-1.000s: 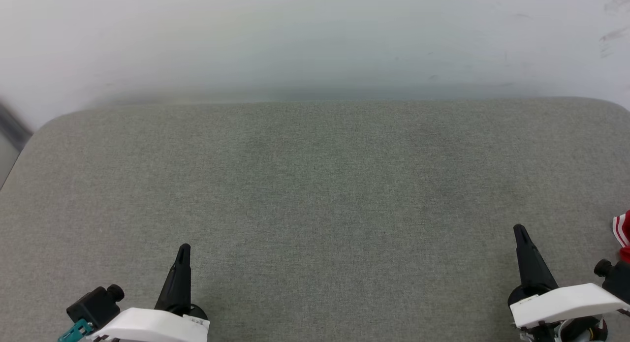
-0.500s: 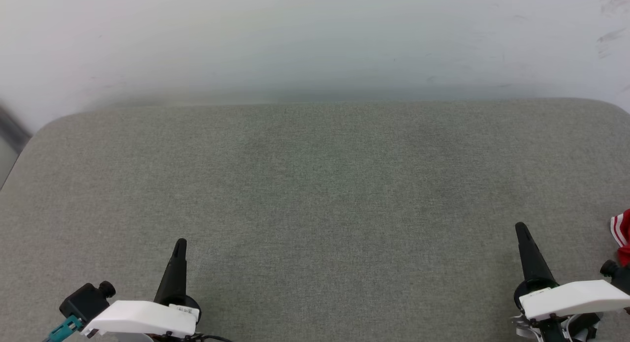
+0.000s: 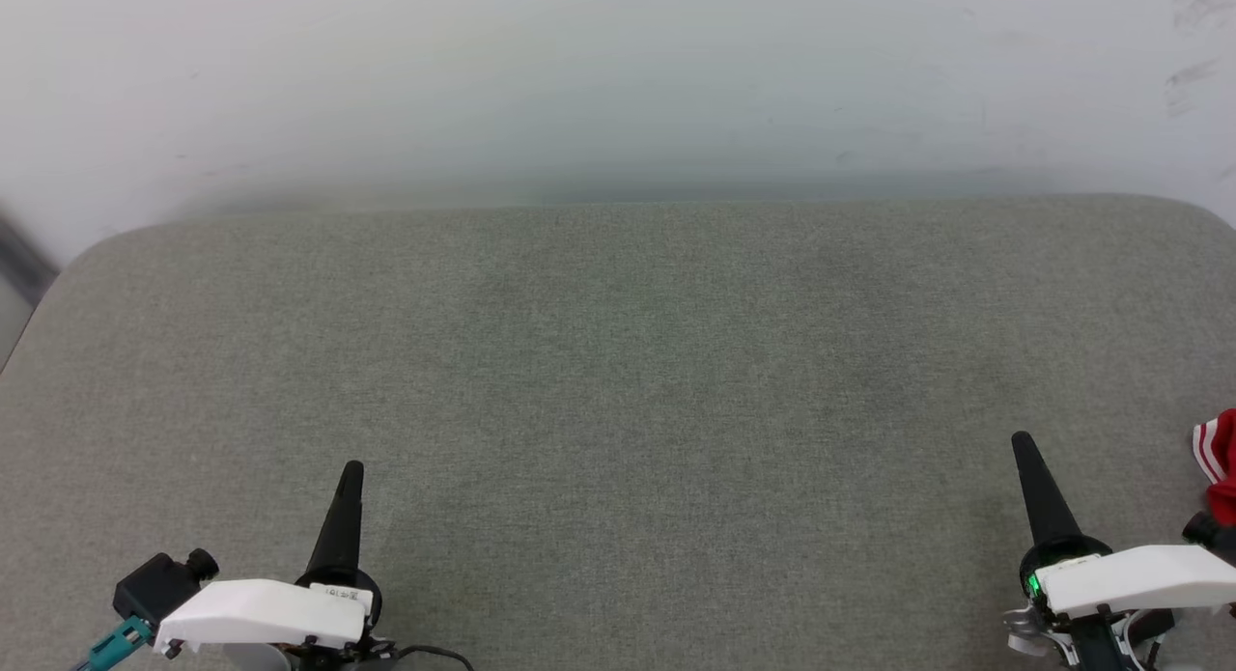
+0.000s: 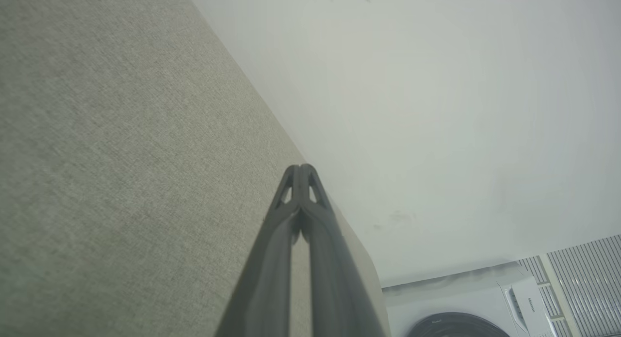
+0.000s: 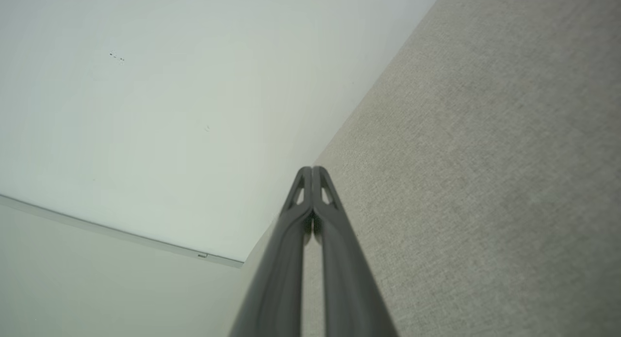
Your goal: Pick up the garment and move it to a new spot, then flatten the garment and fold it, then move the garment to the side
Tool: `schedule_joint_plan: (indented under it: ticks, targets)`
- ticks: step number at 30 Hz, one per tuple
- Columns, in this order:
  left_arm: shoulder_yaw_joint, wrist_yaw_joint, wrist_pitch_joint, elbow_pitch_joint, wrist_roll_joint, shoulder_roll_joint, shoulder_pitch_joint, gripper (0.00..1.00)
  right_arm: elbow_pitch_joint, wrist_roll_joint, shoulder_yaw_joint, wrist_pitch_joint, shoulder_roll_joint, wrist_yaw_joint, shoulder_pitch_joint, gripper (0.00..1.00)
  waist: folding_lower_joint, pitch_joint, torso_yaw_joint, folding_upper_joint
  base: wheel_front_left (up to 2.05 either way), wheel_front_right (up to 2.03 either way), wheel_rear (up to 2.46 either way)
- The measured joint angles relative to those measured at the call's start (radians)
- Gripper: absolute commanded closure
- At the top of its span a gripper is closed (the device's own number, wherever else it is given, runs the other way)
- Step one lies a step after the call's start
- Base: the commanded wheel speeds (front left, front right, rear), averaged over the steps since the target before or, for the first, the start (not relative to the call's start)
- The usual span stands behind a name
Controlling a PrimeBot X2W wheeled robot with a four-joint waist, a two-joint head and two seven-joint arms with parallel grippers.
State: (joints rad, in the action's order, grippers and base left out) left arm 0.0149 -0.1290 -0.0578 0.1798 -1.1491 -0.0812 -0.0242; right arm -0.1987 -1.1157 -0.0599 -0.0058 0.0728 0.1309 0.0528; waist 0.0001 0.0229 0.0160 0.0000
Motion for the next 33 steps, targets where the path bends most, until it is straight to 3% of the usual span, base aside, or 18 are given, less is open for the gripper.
schedule_joint_plan:
  ticks: [33]
  targets:
    - [0.035, 0.0, 0.086, 0.039, -0.304, 0.0, -0.044, 1.0, -0.028, -0.306, -0.03, 0.07, -0.01, 0.0, 0.03, 1.0, -0.0001, -0.011, -0.009, 0.0, 0.0, 0.0, 0.0]
